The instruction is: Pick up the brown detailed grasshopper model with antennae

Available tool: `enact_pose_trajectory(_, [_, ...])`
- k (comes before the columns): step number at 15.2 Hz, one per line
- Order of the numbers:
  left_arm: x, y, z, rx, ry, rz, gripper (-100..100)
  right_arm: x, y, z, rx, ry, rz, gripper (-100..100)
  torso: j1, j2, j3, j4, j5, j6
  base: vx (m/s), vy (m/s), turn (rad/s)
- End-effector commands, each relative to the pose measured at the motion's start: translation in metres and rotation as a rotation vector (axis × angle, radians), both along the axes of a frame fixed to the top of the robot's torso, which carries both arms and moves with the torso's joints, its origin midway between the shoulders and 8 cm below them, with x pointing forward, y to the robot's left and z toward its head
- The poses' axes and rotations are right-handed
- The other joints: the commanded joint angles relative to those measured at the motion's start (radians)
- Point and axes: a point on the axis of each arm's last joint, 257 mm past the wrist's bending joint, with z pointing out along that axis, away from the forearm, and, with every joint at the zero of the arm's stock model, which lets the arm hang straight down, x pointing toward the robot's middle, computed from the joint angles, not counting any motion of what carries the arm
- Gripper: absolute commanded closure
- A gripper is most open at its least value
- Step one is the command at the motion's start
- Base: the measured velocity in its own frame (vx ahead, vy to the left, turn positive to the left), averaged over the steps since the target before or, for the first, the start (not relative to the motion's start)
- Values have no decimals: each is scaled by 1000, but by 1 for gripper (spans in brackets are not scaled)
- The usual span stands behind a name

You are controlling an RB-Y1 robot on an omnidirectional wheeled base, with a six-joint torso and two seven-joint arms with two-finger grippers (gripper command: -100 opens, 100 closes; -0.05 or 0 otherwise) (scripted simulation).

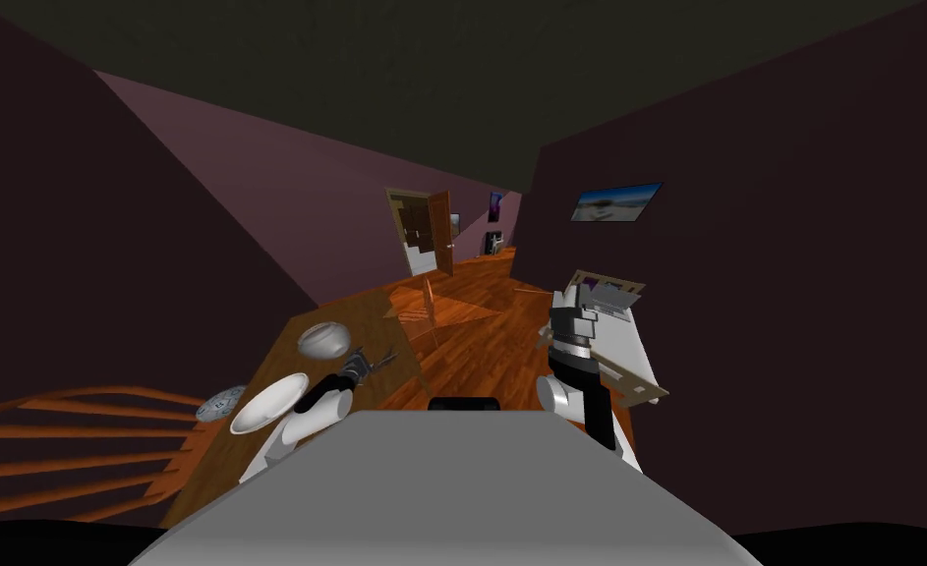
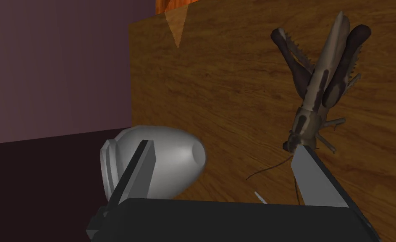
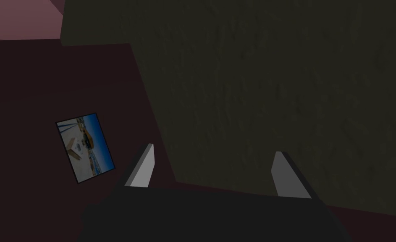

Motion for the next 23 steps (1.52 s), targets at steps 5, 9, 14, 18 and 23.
enact_pose_trajectory(5, [-42, 29, -44, -57, 128, 78, -100, 0, 0, 0, 0, 0, 0, 0, 4, 4, 2, 1, 1, 0, 112, -69, 5])
enact_pose_trajectory(9, [-76, 50, -71, -95, 214, 139, -100, 0, 0, 0, 0, 0, 0, 0, 4, 2, 1, 1, 1, 0, 136, -71, -6])
enact_pose_trajectory(14, [-125, 79, -99, -146, 319, 226, -100, 0, 0, 0, 0, 0, 0, 0, 4, 2, 1, 0, 1, 0, 131, -65, -17])
enact_pose_trajectory(18, [-156, 94, -113, -176, 378, 281, -100, 0, 0, 0, 0, 0, 0, 0, 4, 3, 1, 1, 1, 0, 125, -64, -18])
enact_pose_trajectory(23, [-194, 112, -125, -212, 444, 348, -100, 0, 0, 0, 0, 0, 0, 0, 4, 2, 1, 1, 1, 0, 122, -54, -16])
